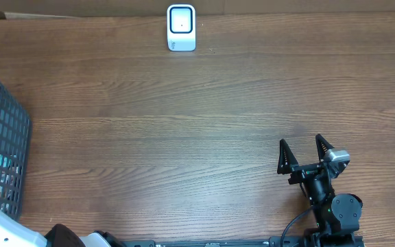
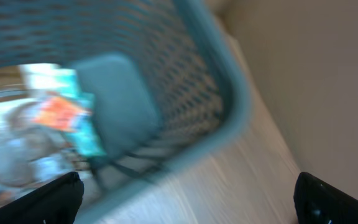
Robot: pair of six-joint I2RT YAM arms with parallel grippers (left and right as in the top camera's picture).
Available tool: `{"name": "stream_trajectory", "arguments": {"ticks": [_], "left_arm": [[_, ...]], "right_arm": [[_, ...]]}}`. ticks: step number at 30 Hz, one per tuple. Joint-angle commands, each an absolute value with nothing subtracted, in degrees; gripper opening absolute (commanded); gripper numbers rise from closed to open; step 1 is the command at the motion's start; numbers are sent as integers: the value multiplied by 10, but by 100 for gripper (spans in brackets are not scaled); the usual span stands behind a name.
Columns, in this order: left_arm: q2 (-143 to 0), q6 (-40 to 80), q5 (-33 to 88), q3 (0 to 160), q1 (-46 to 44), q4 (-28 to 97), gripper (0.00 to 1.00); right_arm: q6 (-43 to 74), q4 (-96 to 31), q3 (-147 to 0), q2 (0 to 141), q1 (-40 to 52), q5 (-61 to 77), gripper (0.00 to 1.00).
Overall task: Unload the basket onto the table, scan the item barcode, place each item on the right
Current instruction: 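Reach the left gripper into the basket and grasp the orange snack pack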
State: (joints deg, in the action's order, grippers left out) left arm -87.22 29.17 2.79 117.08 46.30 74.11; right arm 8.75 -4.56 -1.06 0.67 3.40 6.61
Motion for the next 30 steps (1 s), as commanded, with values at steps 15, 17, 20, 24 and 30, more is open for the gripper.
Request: {"name": "stream_trajectory", "arguments": {"ticks": [15, 17, 20, 24, 30], "left_arm": [[-1052, 146, -53, 1133, 527, 703, 81], [-1065, 127, -56, 1118, 537, 690, 80], [-1076, 107, -57, 1099, 554, 671, 81], [-1082, 76, -58, 1069, 578, 639, 82], [-1101, 62, -59, 1052, 606, 593, 84]], "right_arm": [[85, -43, -4, 2, 31, 61, 100], [85, -43, -4, 2, 31, 61, 100], [85, -43, -4, 2, 31, 61, 100], [85, -43, -4, 2, 31, 61, 100], [85, -43, -4, 2, 31, 61, 100]]}}
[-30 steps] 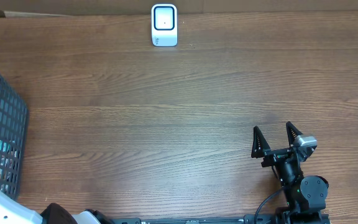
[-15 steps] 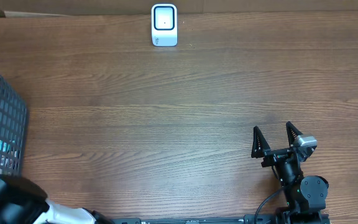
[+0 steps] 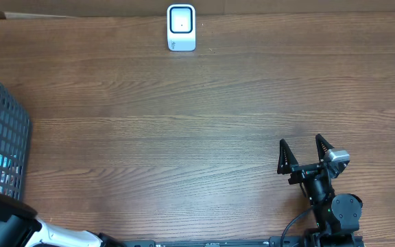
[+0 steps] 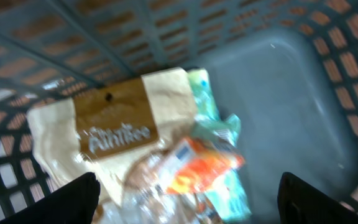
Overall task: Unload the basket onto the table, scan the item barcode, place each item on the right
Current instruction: 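Reach the left gripper into the basket and grasp the orange snack pack, then carry the orange pack to the table centre and release it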
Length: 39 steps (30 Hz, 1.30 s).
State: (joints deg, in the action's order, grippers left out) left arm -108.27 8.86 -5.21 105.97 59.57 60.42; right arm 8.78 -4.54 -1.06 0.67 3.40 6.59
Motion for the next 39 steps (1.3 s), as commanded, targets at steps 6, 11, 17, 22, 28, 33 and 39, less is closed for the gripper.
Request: {"name": "stream_trajectory", "arguments": {"ticks": [6, 11, 17, 22, 28, 33, 39], "left_arm": [[-1141, 57, -59, 1051, 611, 591, 84], [-1190, 34, -13, 1051, 611, 585, 83], [-1218, 30, 31, 1051, 611, 586, 70], [-1218, 30, 66, 1052, 610, 581, 24], [-1217, 57, 72, 1069, 610, 608, 4], [-1216, 73, 111, 1124, 609, 659, 4], [-1198, 129, 247, 1235, 598, 715, 4]], "right_arm": [[85, -43, -4, 2, 31, 61, 100], [85, -43, -4, 2, 31, 61, 100], [85, -43, -4, 2, 31, 61, 100], [85, -43, -4, 2, 31, 61, 100], [85, -43, -4, 2, 31, 61, 100], [85, -43, -4, 2, 31, 61, 100], [85, -43, -4, 2, 31, 61, 100]]}}
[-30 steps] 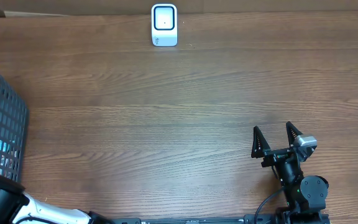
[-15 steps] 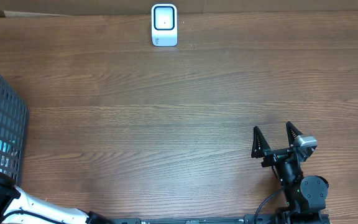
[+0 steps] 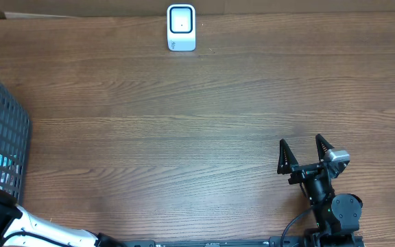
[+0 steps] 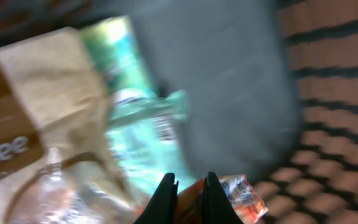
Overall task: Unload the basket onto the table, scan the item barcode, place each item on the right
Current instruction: 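Carry the orange pack to the table centre and release it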
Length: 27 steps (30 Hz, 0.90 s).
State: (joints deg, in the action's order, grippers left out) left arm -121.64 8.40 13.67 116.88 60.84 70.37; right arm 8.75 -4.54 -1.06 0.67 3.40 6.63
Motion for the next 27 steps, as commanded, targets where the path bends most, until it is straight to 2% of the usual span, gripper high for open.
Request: {"name": "stream_trajectory", "arguments": {"ticks": [1, 7, 12, 20, 27], "left_arm": [[-1190, 145, 281, 1257, 594, 720, 4], [-1122, 219, 416, 1326, 554, 727, 4], [-1046, 218, 378, 1326, 454, 736, 4], [-1022, 205, 154, 1317, 149, 799, 4], [-1097, 197, 87, 1242, -91, 808, 4]], "right_arm": [[85, -43, -4, 2, 31, 61, 100], [85, -43, -4, 2, 31, 61, 100], [85, -43, -4, 2, 31, 61, 100], [85, -43, -4, 2, 31, 61, 100], [85, -43, -4, 2, 31, 61, 100]]}}
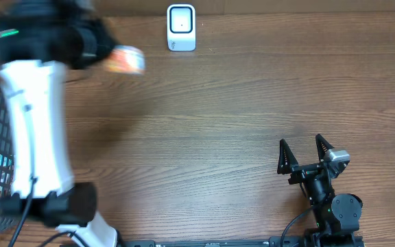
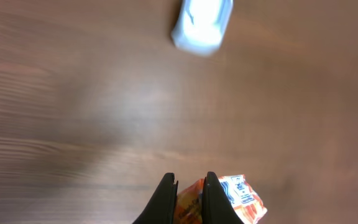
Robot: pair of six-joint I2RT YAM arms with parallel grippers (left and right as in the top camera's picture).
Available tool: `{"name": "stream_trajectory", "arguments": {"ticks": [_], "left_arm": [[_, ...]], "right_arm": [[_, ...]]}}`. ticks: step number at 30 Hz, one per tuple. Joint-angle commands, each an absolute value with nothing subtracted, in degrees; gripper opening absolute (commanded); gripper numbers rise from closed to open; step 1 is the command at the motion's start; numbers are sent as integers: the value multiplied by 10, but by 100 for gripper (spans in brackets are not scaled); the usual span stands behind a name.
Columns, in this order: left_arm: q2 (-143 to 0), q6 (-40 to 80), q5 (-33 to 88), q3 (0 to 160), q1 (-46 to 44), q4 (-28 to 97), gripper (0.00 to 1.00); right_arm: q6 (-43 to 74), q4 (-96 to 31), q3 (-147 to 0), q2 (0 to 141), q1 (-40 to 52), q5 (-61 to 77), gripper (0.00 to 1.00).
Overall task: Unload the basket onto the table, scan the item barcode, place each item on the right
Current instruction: 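Carry the orange pack to the table centre and release it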
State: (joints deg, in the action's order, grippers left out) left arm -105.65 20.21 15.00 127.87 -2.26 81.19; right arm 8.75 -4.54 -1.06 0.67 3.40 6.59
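Observation:
My left gripper [image 2: 189,186] is shut on an orange and white snack packet [image 2: 235,196], held above the table at the far left; in the overhead view the packet [image 1: 127,60] shows blurred just left of the white barcode scanner [image 1: 181,27]. The left wrist view has the scanner [image 2: 202,23] ahead, at the top of the frame. The left arm [image 1: 36,116] rises white over the table's left side. My right gripper [image 1: 306,152] rests open near the front right, nothing between its fingers.
A dark mesh basket with other packets stands at the left edge, partly behind the left arm. Bare wooden tabletop [image 1: 238,110] stretches between the scanner and the right gripper.
My left gripper, shut on the orange packet inside the basket, is now out of the basket and high over the table near the scanner, still holding the packet. The right arm has not moved.
The left gripper was open at the basket's rim, then open inside it over a brown bag and an orange packet. Then it was shut on the orange packet in the basket. Now it holds the packet over the table by the scanner.

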Motion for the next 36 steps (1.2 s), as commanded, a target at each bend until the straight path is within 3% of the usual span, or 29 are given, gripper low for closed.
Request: {"name": "stream_trajectory", "arguments": {"ticks": [1, 10, 19, 20, 22, 24, 28, 34, 36], "left_arm": [[-1112, 197, 85, 1227, -118, 798, 4], [-1256, 265, 123, 1157, -269, 710, 4], [-1344, 375, 173, 1157, -320, 628, 4], [-1347, 375, 176, 1157, -322, 623, 8], [-1351, 375, 176, 1158, -324, 618, 38], [-1351, 373, 174, 1158, -324, 617, 51], [-1346, 354, 174, 1190, -305, 645, 54], [-1302, 312, 58, 1380, -255, 822, 52], [-1279, 312, 23, 1439, -234, 868, 61]], "right_arm": [[85, -43, -4, 2, 31, 61, 100], [85, -43, -4, 2, 31, 61, 100], [85, -43, -4, 2, 31, 61, 100], [85, -43, -4, 2, 31, 61, 100], [85, -43, -4, 2, 31, 61, 100], [85, -43, -4, 2, 31, 61, 100], [85, -43, -4, 2, 31, 61, 100], [85, -43, -4, 2, 31, 61, 100], [85, -43, -4, 2, 31, 61, 100]]}}
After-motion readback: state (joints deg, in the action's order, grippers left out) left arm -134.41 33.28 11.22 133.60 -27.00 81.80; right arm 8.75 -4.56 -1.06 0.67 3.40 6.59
